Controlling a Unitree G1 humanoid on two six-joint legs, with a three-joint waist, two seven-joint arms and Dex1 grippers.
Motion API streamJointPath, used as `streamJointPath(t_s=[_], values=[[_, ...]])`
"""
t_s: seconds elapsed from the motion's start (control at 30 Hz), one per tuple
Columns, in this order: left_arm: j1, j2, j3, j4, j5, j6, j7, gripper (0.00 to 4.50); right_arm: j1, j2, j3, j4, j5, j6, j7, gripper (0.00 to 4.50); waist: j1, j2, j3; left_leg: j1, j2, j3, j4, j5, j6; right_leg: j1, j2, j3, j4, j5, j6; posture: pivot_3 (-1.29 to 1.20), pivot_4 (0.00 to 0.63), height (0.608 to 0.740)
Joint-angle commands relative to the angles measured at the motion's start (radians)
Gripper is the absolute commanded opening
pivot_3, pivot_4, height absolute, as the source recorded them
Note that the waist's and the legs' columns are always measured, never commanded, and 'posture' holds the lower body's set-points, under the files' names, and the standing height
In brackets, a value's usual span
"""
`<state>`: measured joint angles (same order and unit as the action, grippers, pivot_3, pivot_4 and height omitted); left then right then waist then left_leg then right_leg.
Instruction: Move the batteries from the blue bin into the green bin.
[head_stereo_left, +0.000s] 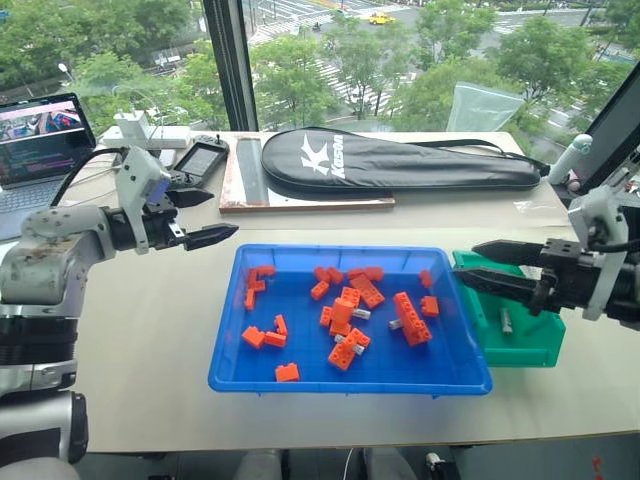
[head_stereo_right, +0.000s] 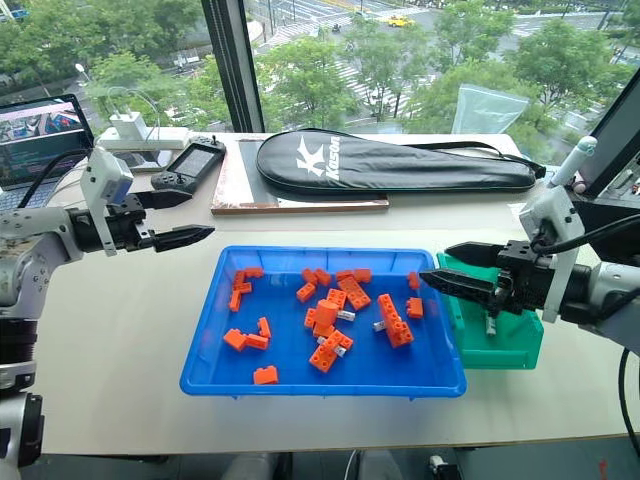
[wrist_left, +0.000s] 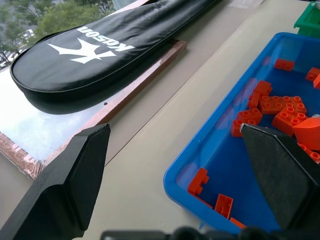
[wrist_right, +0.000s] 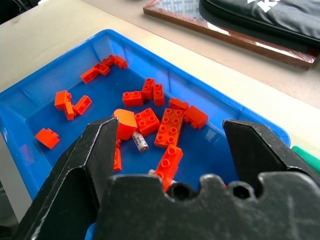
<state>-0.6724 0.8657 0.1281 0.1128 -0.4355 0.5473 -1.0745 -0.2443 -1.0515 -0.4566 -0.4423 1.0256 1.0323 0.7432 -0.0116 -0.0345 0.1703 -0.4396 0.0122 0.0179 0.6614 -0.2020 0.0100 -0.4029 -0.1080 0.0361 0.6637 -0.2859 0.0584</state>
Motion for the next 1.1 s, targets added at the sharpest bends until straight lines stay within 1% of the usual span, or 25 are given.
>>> streamJointPath(t_s=[0.03,0.13,0.27,0.4,0.47,0.57,0.63,0.73,0.77,0.87,0.9,1.0,1.1], values=[[-0.071,-0.004,0.019,-0.011,-0.045,0.033,-0.012,4.50,-0.006,0.011,-0.024,-0.031,0.000,-0.030,-0.012,3.88,0.000,0.000,0.000,0.000,0.000,0.000,0.000,0.000,0.000,0.000,0.000,0.000,0.000,0.000,0.000,0.00,0.150,0.729],[-0.157,-0.055,-0.020,0.019,-0.096,0.077,-0.082,4.50,0.016,0.015,-0.069,-0.079,0.007,-0.010,-0.062,3.88,0.007,-0.001,0.000,-0.001,-0.001,-0.002,0.001,0.000,0.000,0.000,0.000,-0.001,0.000,0.000,0.000,0.00,0.150,0.729],[-0.158,-0.054,-0.087,-0.028,-0.116,0.104,-0.190,4.50,0.076,-0.007,-0.144,-0.132,0.035,0.035,-0.078,3.88,0.008,0.000,0.000,-0.002,-0.002,-0.002,0.001,0.000,0.000,0.001,0.000,0.000,0.000,0.000,0.000,0.00,0.150,0.729],[-0.169,-0.073,-0.161,-0.066,-0.128,0.115,-0.278,4.50,0.221,-0.078,-0.267,-0.209,0.018,0.091,0.003,3.88,0.007,0.000,0.000,-0.002,-0.001,-0.003,0.001,0.000,0.000,0.000,0.001,-0.001,0.000,0.000,0.000,0.00,0.150,0.729],[-0.178,-0.078,-0.207,-0.066,-0.114,0.097,-0.332,4.50,0.251,-0.103,-0.279,-0.256,0.049,0.132,-0.020,3.88,0.008,0.000,0.000,-0.002,-0.001,-0.003,0.001,0.000,0.000,0.001,0.001,-0.001,-0.001,0.000,0.000,0.00,0.150,0.729],[-0.184,-0.074,-0.238,-0.074,-0.113,0.095,-0.382,4.50,0.217,-0.101,-0.228,-0.312,0.140,0.148,-0.096,3.88,-0.001,0.000,0.000,-0.001,-0.001,-0.003,0.002,0.000,0.000,0.001,0.002,0.000,0.000,0.000,0.000,0.00,0.150,0.729],[-0.181,-0.072,-0.254,-0.085,-0.108,0.089,-0.400,4.50,0.192,-0.106,-0.168,-0.344,0.178,0.154,-0.153,3.88,-0.005,0.000,0.000,-0.001,-0.001,-0.003,0.002,0.000,0.000,0.001,0.003,0.000,0.000,0.000,0.000,0.00,0.150,0.729],[-0.148,-0.065,-0.277,-0.121,-0.085,0.068,-0.409,4.50,0.068,-0.031,0.046,-0.360,0.176,0.156,-0.329,3.88,-0.008,-0.001,0.000,-0.001,0.001,-0.004,0.002,0.000,0.000,0.002,0.005,0.001,-0.001,0.000,0.000,0.00,0.150,0.729],[-0.137,-0.062,-0.279,-0.132,-0.081,0.064,-0.412,4.50,0.023,0.000,0.107,-0.347,0.160,0.163,-0.379,3.88,-0.009,-0.001,0.000,-0.002,0.001,-0.004,0.002,0.000,0.000,0.001,0.006,0.001,-0.001,0.001,-0.001,0.00,0.150,0.729],[-0.104,-0.053,-0.268,-0.172,-0.080,0.063,-0.397,4.50,-0.066,0.067,0.282,-0.308,-0.013,0.190,-0.534,3.88,-0.008,-0.001,0.000,-0.002,0.001,-0.004,0.003,0.000,0.000,0.001,0.007,0.003,0.000,0.001,-0.001,0.00,0.150,0.729],[-0.095,-0.050,-0.262,-0.186,-0.083,0.067,-0.391,4.50,-0.087,0.100,0.310,-0.287,-0.032,0.215,-0.585,3.88,-0.007,-0.001,0.000,-0.002,0.001,-0.004,0.003,0.000,0.000,0.000,0.007,0.004,0.000,0.001,-0.001,0.00,0.150,0.729],[-0.087,-0.042,-0.237,-0.203,-0.093,0.080,-0.372,4.50,-0.158,0.248,0.297,-0.213,0.063,0.305,-0.703,3.88,-0.002,-0.001,0.000,-0.003,0.001,-0.005,0.003,0.000,0.000,0.000,0.007,0.004,0.000,0.001,-0.001,0.00,0.150,0.729],[-0.082,-0.033,-0.231,-0.210,-0.092,0.080,-0.368,4.50,-0.212,0.335,0.294,-0.185,0.054,0.408,-0.787,3.88,0.000,-0.001,0.000,-0.005,0.001,-0.006,0.004,0.000,-0.001,-0.001,0.007,0.004,0.001,0.001,-0.001,0.00,0.150,0.729]])
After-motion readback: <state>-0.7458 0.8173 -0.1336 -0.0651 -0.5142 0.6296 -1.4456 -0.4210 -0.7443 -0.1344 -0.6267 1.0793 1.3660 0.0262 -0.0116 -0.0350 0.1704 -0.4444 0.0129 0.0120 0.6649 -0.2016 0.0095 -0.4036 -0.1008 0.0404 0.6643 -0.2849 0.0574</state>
